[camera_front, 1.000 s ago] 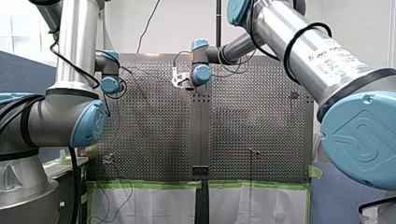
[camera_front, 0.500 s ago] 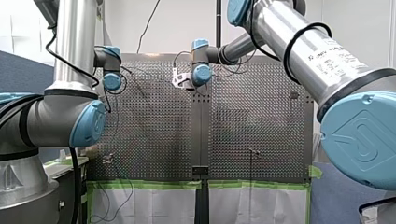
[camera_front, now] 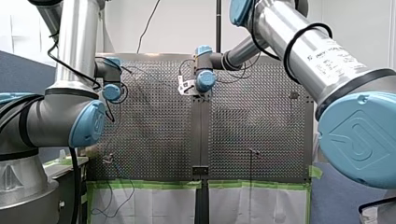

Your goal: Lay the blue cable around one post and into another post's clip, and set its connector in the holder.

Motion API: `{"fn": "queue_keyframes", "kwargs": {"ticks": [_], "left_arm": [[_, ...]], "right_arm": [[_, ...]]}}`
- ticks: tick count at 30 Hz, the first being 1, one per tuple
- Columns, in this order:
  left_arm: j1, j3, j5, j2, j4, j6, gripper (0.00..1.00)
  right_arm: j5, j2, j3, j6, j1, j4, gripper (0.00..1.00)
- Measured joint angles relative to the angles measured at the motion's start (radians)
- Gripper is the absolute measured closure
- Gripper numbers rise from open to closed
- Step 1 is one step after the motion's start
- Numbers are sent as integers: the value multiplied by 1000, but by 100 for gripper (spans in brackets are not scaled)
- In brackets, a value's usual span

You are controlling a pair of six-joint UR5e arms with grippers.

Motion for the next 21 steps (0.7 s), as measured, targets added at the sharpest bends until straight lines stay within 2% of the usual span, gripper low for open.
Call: {"fn": "queue_keyframes", "kwargs": {"ticks": [6,12,16,19,21], "left_arm": [[0,-1,-17,-8,25,10,0],[-1,-1,-23,-9,25,21,0],[-2,-1,-24,-9,24,26,0],[-2,-1,-24,-9,23,30,0],[-2,-2,-25,-9,23,32,0]], "right_arm": [[17,-44,49,15,-33,-47,98],[54,-95,101,32,-66,-99,98],[80,-113,135,55,-81,-133,98],[87,-116,160,75,-91,-159,98],[91,-116,176,81,-97,-174,98]]}}
